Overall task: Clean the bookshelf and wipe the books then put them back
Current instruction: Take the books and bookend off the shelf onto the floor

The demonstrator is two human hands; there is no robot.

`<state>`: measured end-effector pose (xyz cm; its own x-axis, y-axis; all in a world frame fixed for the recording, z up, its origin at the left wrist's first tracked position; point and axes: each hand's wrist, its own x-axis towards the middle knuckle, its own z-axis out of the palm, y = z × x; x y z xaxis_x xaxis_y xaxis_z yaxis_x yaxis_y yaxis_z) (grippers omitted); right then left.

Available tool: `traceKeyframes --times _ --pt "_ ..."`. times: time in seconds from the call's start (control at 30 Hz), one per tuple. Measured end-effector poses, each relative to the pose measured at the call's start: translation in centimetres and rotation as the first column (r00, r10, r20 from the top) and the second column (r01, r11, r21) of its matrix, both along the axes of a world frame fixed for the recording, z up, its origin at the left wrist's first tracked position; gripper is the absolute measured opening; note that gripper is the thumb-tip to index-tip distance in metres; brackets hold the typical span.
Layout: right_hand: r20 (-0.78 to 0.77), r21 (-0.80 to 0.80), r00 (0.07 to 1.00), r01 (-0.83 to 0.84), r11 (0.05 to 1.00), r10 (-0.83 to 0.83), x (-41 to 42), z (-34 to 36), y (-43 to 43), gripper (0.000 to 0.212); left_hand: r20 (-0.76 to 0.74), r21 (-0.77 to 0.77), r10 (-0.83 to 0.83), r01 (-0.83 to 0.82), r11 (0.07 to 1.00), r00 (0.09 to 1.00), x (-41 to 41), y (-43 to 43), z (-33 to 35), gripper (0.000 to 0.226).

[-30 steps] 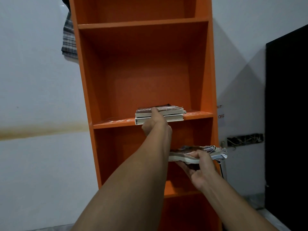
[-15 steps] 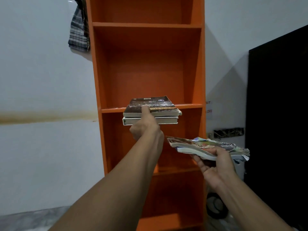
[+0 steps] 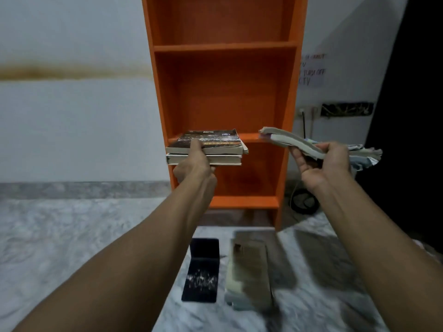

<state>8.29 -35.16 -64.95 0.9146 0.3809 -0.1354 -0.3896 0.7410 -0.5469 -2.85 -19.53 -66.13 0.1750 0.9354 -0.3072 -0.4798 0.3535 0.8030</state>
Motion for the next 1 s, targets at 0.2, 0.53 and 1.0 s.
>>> traceKeyframes --times 0.2,0.53,1.0 --pt "-0.099 -0.025 0.995 -0.023 0.999 0.020 -1.7 -6.8 -1.2 0.021 -0.052 -0.173 -0.095 0.085 0.981 0.994 0.2 -2.9 -12.6 0.032" --pt "-0.233 -0.137 0.972 -0.050 0.989 0.017 -3.1 -16.3 -0.2 0.006 -0.119 -0.331 -0.204 0.155 0.931 0.972 3.9 -6.9 -27.5 0.045" --pt "-0.207 -0.309 0.972 -0.172 0.935 0.110 -1.7 -23.7 2.5 0.005 -0.009 -0.442 -0.246 0.216 0.870 0.969 7.0 -7.4 -33.2 0.049"
